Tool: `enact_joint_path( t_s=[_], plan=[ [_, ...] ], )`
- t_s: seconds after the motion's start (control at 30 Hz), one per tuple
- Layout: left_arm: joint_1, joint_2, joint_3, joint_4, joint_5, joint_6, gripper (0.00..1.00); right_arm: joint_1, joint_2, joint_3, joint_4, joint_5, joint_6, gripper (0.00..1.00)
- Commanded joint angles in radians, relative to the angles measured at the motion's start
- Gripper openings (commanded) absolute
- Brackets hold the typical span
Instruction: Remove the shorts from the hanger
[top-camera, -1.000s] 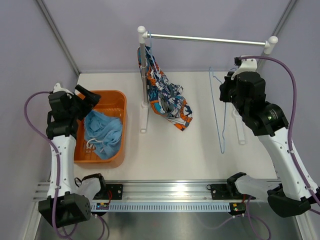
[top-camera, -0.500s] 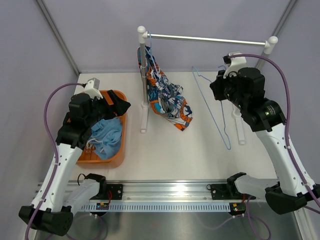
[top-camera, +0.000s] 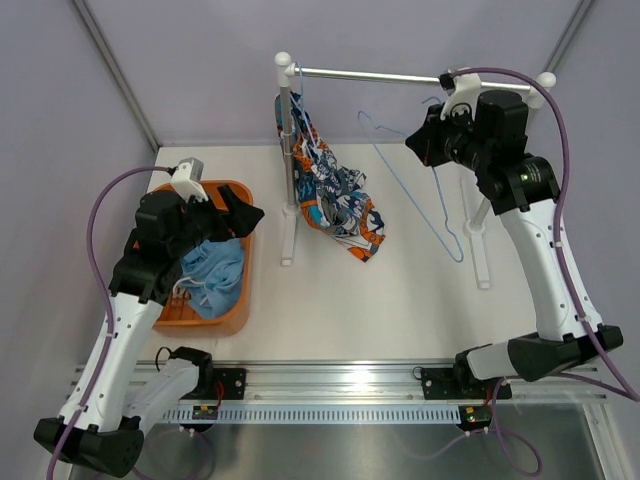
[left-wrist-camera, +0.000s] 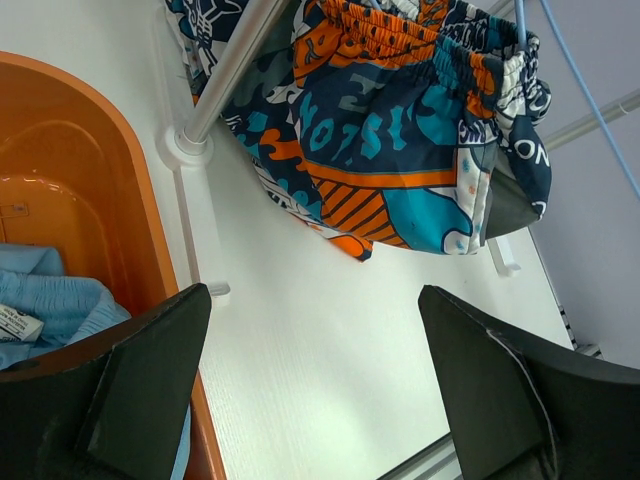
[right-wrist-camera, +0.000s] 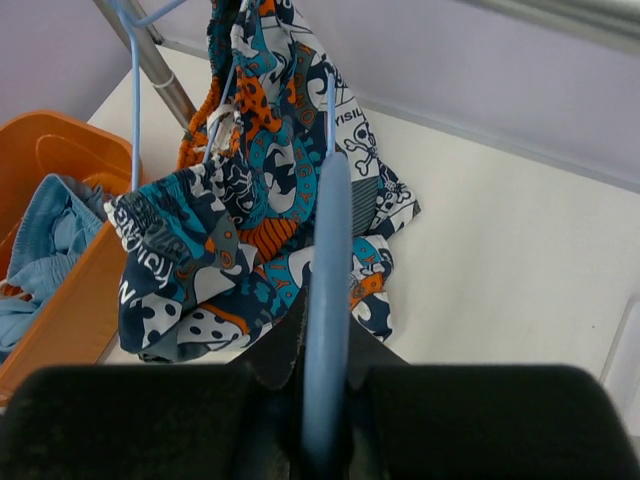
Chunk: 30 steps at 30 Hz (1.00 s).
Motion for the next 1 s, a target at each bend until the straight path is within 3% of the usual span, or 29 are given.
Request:
enact_joint_path(
  t_s=[0.0, 0.4, 0.97],
  plan=[
    [-0.004, -0.011, -0.003, 0.054, 0.046, 0.019, 0.9, -0.005, 0.04, 0.114, 0.01, -0.011, -0.017, 0.0],
    [-0.005, -0.008, -0.03, 0.063, 0.049, 0.025, 0.9, -0.004, 0.256, 0.333, -0.053, 0.145, 0.016, 0.0],
    [-0.005, 0.0, -0.046, 0.071, 0.061, 0.024, 0.9, -0.005, 0.327, 0.338, -0.021, 0.246, 0.032, 0.0]
  ],
)
